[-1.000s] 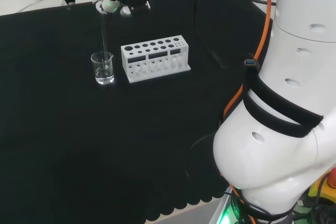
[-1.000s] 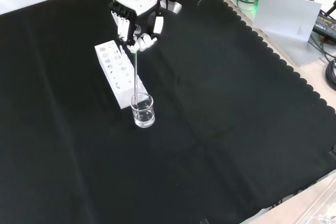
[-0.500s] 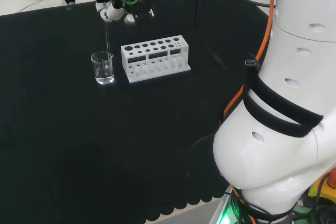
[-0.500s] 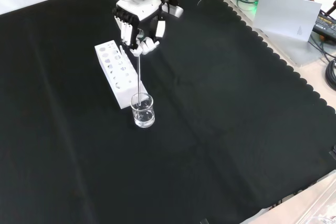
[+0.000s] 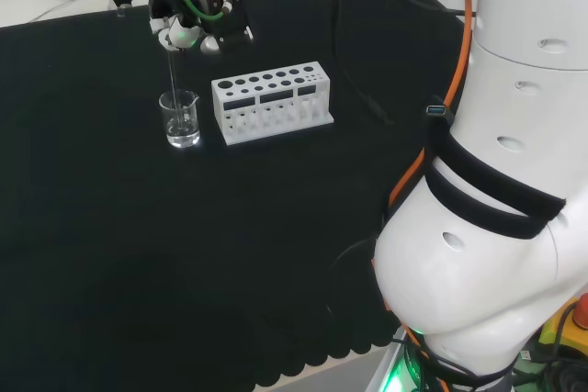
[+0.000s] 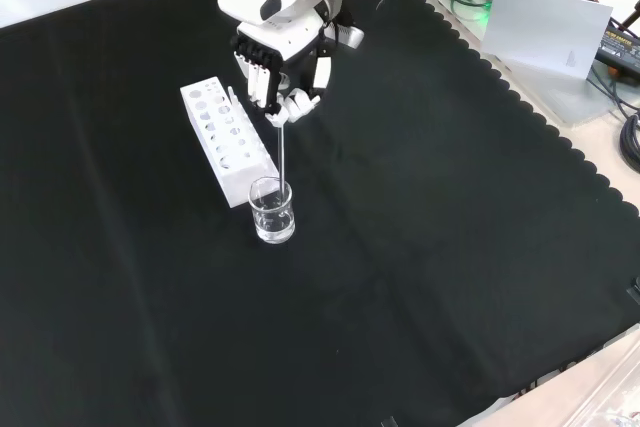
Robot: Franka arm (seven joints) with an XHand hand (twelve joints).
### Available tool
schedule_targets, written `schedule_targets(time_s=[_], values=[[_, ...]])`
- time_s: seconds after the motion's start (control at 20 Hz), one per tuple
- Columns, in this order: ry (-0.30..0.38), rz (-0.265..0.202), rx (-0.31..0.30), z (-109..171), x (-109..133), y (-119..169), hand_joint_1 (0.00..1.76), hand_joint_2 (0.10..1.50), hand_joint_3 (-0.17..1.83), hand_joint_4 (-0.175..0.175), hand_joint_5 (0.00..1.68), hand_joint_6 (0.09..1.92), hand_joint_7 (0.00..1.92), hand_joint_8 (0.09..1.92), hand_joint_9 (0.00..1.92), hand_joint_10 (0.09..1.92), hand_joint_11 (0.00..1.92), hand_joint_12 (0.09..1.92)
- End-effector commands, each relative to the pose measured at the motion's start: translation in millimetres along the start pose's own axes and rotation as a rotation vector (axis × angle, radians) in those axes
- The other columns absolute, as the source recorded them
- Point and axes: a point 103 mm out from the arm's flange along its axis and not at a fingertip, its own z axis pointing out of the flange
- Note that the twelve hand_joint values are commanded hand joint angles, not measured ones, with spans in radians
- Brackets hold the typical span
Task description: Stir in the beaker to the left of the white test tube rack with the glass rod.
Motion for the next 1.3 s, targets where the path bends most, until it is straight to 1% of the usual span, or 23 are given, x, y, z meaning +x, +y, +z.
schedule_targets(time_s=[0.05, 0.25, 0.35, 0.45, 0.6, 0.75, 1.05, 1.15, 1.3], values=[[0.000, -0.003, 0.020, -1.5, -4.2, 16.2, 1.32, 0.61, 0.85, -0.175, 1.14, 0.73, 1.21, 1.15, 1.75, 0.70, 1.74, 0.73], [0.006, 0.006, 0.011, -9.6, -24.8, 14.7, 1.32, 0.61, 0.85, -0.175, 1.14, 0.73, 1.21, 1.15, 1.75, 0.70, 1.74, 0.73], [-0.001, 0.017, 0.014, -12.2, -33.6, 15.7, 1.32, 0.61, 0.85, -0.175, 1.14, 0.73, 1.21, 1.15, 1.75, 0.70, 1.74, 0.73], [-0.013, 0.023, 0.009, -12.1, -39.4, 15.5, 1.32, 0.61, 0.85, -0.175, 1.14, 0.73, 1.21, 1.15, 1.75, 0.70, 1.74, 0.73], [-0.022, 0.031, 0.008, -10.8, -42.8, 6.7, 1.32, 0.62, 0.84, -0.175, 1.14, 0.73, 1.21, 1.15, 1.75, 0.71, 1.74, 0.73], [-0.023, 0.023, 0.013, -8.6, -33.0, -2.6, 1.32, 0.62, 0.84, -0.175, 1.14, 0.73, 1.21, 1.15, 1.75, 0.71, 1.74, 0.73], [-0.025, -0.020, 0.045, 4.3, 6.5, -2.8, 1.32, 0.62, 0.84, -0.175, 1.14, 0.73, 1.21, 1.15, 1.75, 0.71, 1.74, 0.73], [-0.030, -0.027, 0.050, 8.6, 12.6, 0.0, 1.32, 0.62, 0.84, -0.175, 1.14, 0.73, 1.21, 1.14, 1.75, 0.71, 1.74, 0.73], [-0.026, -0.019, 0.054, 15.0, 15.5, 11.2, 1.32, 0.62, 0.84, -0.175, 1.14, 0.73, 1.21, 1.14, 1.75, 0.71, 1.74, 0.73]])
